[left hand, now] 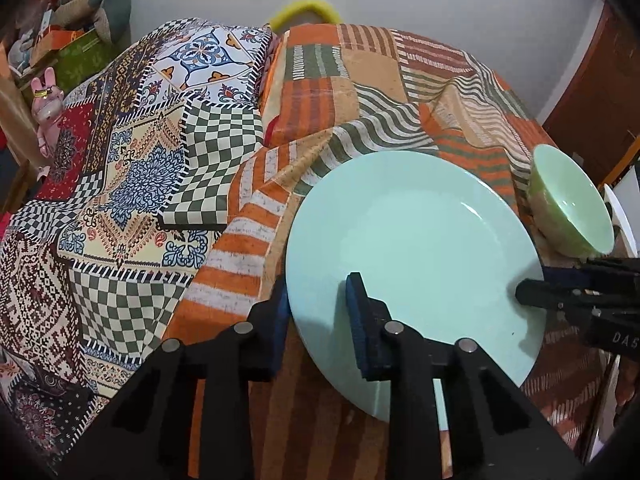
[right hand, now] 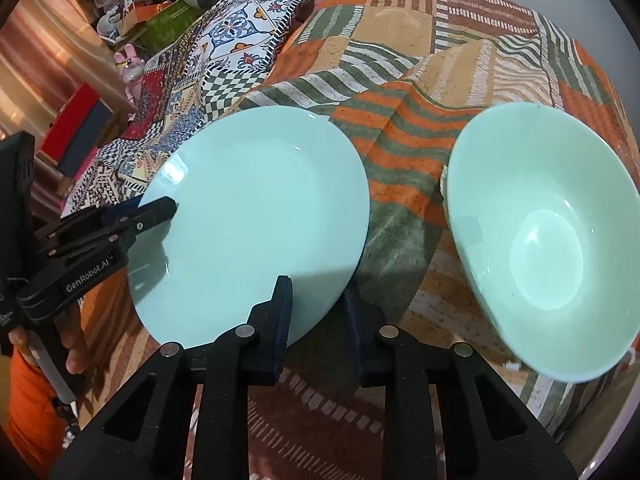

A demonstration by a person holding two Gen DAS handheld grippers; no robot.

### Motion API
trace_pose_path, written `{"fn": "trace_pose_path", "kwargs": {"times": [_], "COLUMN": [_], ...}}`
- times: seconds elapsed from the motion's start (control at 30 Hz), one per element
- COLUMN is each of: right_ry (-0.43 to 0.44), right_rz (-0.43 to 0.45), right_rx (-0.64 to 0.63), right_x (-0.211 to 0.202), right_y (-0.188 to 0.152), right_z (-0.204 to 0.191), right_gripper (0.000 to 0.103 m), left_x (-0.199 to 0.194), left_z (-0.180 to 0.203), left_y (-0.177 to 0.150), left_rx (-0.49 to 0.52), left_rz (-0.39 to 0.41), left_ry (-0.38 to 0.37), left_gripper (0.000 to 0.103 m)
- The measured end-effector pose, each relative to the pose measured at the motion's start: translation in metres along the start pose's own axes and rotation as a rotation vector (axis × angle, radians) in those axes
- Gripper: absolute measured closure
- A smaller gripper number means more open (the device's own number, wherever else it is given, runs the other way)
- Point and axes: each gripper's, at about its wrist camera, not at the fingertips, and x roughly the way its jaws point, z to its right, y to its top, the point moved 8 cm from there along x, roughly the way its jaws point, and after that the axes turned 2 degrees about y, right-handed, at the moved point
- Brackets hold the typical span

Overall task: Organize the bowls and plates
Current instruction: 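Close the right gripper on the pale green plate rim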

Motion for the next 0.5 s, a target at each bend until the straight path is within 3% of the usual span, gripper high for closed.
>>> {"fn": "trace_pose_path", "kwargs": {"times": [0.5], "right_ry": [0.026], "right_rz": [0.111], "right_rx": [0.008], "right_x": [-0.062], "right_y": [-0.018], "right_z": [-0.008], "right_gripper": [0.080], "left_x": [-0.078], "left_z": [0.032], "left_y": [-0.018], "left_rx": [0.013], "left_rz": [0.085], "left_ry": [-0.039], "left_gripper": [0.075]}}
